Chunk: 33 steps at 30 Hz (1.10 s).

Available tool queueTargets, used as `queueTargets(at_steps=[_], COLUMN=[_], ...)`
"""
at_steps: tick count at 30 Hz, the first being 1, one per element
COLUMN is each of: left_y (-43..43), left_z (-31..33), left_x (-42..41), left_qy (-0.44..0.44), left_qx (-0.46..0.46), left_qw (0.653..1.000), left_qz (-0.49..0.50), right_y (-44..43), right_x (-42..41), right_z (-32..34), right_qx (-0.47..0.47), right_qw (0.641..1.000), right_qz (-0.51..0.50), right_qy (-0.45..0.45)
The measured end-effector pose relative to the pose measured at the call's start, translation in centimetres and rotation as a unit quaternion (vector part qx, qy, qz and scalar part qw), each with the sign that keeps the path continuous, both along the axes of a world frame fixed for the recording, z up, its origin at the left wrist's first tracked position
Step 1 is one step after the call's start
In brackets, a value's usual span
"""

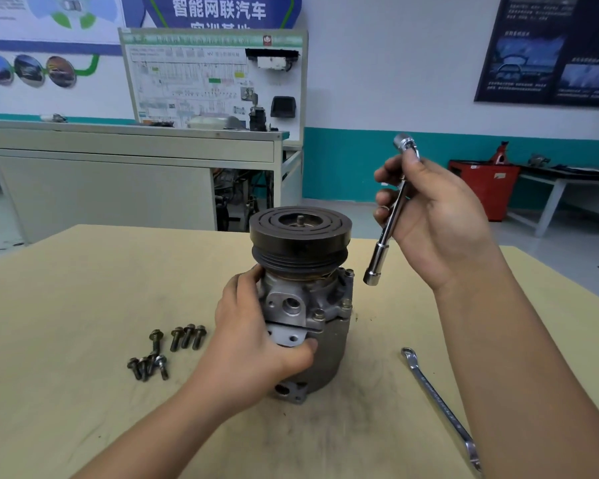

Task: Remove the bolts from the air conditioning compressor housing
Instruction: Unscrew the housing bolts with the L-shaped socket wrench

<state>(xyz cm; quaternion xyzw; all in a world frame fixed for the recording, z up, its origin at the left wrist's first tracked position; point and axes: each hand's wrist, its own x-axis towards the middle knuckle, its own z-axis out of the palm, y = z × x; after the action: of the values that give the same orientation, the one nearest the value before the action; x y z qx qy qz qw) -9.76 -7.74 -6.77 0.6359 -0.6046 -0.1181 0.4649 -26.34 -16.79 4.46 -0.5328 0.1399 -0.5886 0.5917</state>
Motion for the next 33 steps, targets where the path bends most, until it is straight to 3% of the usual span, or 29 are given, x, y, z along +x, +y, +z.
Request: queueTargets(at_steps=[9, 17, 22, 33], left_y=[-1.6, -3.0, -3.7, -5.0], left_z=[1.7, 3.1, 3.1, 3.0], left_x=[4.4, 6.8, 7.6, 8.0], left_qy=[0.063, 0.027, 0.036, 0.122], left_qx=[0.085, 0.189, 0.198, 0.204], left_qw=[0.982, 0.960, 0.950, 0.913], left_qz=[-0.157, -0.204, -0.237, -0.333], right_y=[-0.4, -0.4, -0.1, 2.3], right_x=[-0.8, -0.5, -0.4, 2.5], right_z=[0.2, 0.2, 0.4, 0.9], right_qx=[0.010, 0.011, 0.004, -0.023], right_qw=[1.000, 1.000, 1.000, 0.988], right_qz=[-0.016, -0.012, -0.002, 0.142], right_qy=[-0.009, -0.003, -0.009, -0.053])
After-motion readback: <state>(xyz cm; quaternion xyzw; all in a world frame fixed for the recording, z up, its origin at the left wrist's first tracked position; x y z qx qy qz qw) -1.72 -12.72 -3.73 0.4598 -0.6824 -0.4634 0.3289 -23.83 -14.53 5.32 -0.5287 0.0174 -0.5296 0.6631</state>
